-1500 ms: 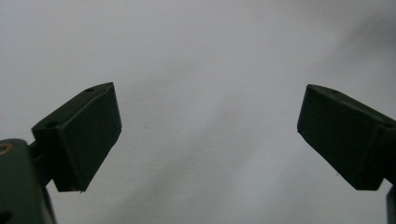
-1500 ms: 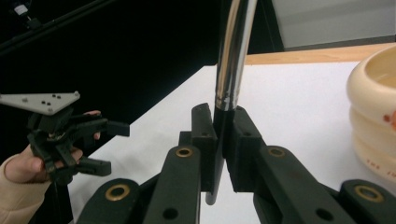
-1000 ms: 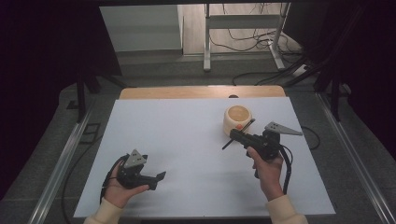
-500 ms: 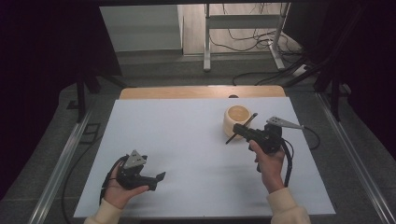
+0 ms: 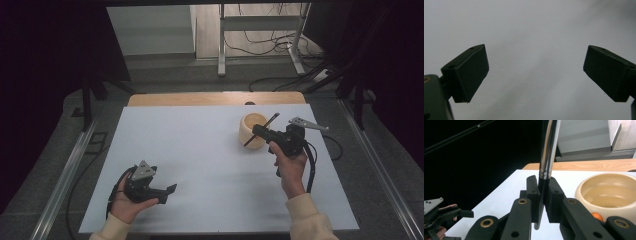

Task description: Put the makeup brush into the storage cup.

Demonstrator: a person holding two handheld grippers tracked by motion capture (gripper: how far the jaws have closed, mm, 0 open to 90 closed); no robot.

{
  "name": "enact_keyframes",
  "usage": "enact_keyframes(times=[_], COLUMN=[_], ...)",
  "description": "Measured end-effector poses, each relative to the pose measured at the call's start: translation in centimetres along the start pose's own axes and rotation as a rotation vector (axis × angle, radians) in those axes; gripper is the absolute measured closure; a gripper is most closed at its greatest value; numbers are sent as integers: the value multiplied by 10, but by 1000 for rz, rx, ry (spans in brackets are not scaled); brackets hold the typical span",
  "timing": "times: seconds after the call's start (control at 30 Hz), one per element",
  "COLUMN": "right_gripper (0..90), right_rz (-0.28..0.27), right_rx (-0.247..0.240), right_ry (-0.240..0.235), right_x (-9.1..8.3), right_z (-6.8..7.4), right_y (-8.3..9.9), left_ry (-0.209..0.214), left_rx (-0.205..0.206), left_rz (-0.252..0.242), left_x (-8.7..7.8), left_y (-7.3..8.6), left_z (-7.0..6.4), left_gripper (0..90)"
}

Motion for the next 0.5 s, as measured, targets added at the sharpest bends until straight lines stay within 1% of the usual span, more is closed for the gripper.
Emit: enact_keyframes(times=[0.13,0.17,0.33,0.5], right_gripper=[820,820,820,820], right_rz=[0,9,10,-3], right_rx=[-4,-15,-12,-3], right_ry=[9,14,20,27], right_x=[2,4,7,9], right_z=[-1,-2,-3,-5], right_y=[-3,-4,-8,-16], left_ry=[-1,-3,-6,-6], left_rx=[-4,-5,-9,-10], left_rz=[1,-2,-8,-11], left_x=[0,0,-1,-1], left_y=[0,0,0,0], left_z=[1,1,2,2], left_gripper=[67,67,67,66])
Point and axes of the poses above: each handheld gripper's, and its own axes: x roughly forward along the jaws, y roughly out of its underside, z roughly to its left, the point moved 2 cm from there along x, roughly forward along the jaws, and after that the axes turned 1 degree about x, right-handed, at the moved point
